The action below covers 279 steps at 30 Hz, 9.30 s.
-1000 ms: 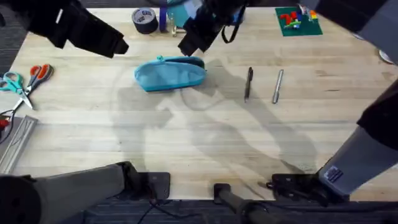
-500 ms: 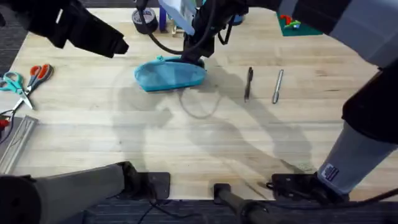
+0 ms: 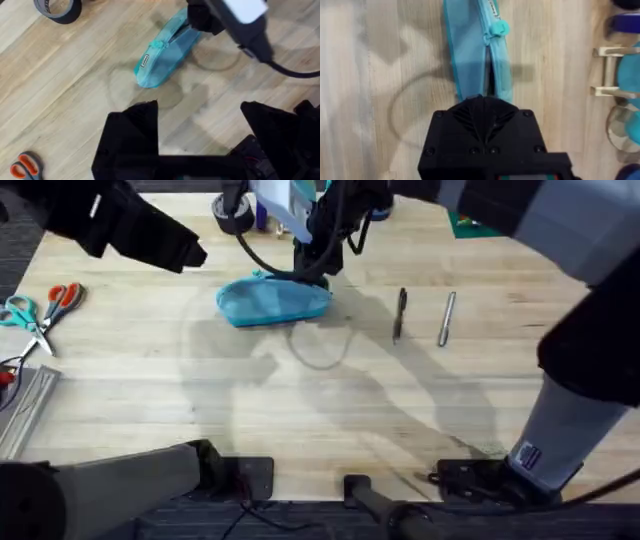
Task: Unzip the bag, pick up the pens from the table one at a time and place them inside, then zip the bag closed.
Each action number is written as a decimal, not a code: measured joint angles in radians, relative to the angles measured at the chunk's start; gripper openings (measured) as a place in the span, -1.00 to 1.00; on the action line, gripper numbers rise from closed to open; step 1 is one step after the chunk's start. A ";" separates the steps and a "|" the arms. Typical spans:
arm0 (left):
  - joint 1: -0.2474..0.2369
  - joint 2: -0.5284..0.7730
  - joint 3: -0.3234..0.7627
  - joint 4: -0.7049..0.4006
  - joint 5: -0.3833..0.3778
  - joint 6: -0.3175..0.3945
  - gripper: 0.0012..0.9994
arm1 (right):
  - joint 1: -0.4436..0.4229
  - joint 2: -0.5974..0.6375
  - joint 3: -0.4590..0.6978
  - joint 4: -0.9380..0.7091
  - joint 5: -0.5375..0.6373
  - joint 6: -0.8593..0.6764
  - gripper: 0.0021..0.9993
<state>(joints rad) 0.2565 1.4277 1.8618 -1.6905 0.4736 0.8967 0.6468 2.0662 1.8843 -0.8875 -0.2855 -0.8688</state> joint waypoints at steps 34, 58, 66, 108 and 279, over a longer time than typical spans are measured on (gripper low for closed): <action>0.000 0.000 0.000 0.000 0.000 0.000 0.99 | 0.016 0.112 0.000 0.102 0.008 0.003 -0.62; 0.000 0.000 0.000 0.000 0.000 0.000 0.99 | 0.027 0.114 0.000 0.001 0.006 -0.003 1.00; 0.000 0.000 0.000 0.000 0.000 0.000 0.99 | 0.023 0.081 0.000 -0.034 0.000 0.035 1.00; 0.000 0.000 0.000 0.000 0.000 0.000 0.99 | -0.142 -0.410 0.000 -0.045 0.391 0.825 1.00; 0.000 0.000 0.000 0.000 0.000 -0.007 0.99 | -0.180 -0.380 -0.428 0.278 0.154 0.447 -0.94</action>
<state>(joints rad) 0.2565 1.4281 1.8618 -1.6905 0.4736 0.8898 0.4664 1.6860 1.4563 -0.6094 -0.1319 -0.4223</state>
